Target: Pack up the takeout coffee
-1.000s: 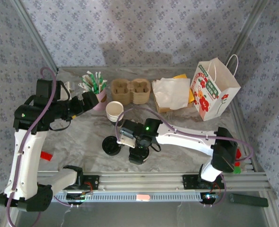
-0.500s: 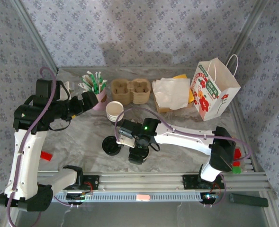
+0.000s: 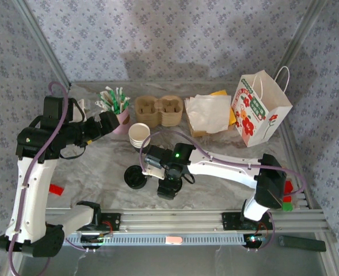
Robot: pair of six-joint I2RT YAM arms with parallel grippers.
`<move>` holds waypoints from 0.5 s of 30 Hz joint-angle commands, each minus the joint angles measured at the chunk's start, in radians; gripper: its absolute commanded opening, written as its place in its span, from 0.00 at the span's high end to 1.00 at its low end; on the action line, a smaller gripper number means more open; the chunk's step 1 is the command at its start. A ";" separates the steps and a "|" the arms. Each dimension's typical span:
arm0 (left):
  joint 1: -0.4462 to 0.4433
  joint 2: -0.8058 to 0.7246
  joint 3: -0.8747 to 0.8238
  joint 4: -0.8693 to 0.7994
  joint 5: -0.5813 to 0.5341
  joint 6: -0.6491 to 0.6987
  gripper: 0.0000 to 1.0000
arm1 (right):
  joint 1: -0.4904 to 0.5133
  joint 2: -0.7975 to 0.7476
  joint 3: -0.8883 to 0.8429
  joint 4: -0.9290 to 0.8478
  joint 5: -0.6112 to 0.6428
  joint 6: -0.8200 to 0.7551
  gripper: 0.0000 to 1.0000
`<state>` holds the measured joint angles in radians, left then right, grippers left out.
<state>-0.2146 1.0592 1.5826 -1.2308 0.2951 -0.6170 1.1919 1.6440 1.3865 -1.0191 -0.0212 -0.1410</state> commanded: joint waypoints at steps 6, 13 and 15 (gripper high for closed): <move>0.010 -0.015 0.047 -0.008 0.012 0.017 0.00 | 0.005 0.028 0.041 -0.022 0.012 -0.020 0.07; 0.010 -0.013 0.053 -0.010 0.009 0.017 0.00 | 0.003 0.039 0.043 -0.027 0.015 -0.022 0.06; 0.012 -0.014 0.053 -0.011 0.009 0.017 0.00 | 0.003 0.041 0.043 -0.029 0.016 -0.022 0.05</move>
<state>-0.2092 1.0592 1.5890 -1.2316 0.2955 -0.6170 1.1919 1.6680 1.3998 -1.0180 -0.0216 -0.1478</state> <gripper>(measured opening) 0.994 0.946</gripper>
